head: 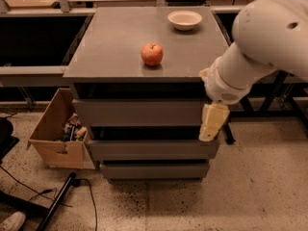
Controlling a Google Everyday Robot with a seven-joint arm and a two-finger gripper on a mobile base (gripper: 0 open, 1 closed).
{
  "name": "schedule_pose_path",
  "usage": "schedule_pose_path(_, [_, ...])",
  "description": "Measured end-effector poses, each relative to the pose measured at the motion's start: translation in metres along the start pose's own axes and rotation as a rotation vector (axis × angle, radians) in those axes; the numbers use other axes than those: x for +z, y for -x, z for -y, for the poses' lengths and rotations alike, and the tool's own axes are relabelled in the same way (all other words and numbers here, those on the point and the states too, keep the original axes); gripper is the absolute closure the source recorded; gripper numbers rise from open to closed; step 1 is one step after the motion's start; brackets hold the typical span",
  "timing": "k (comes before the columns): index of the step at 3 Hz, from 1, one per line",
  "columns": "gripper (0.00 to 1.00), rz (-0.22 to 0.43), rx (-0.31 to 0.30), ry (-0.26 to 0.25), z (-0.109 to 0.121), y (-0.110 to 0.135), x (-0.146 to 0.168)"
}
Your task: Open top drawer
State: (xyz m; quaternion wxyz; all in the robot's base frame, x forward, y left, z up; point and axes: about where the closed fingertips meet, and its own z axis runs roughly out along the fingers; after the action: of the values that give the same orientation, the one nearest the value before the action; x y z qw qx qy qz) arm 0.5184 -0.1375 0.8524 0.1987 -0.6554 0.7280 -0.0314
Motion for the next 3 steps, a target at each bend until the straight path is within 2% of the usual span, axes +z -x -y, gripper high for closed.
schedule_pose_path(1, [0.00,-0.048,-0.045,0.003,0.010,0.007,0.053])
schedule_pose_path(2, [0.00,-0.132,-0.094,0.017,0.018,-0.004,0.095])
schedule_pose_path(3, [0.00,-0.192,-0.116,0.037,0.025,-0.013,0.126])
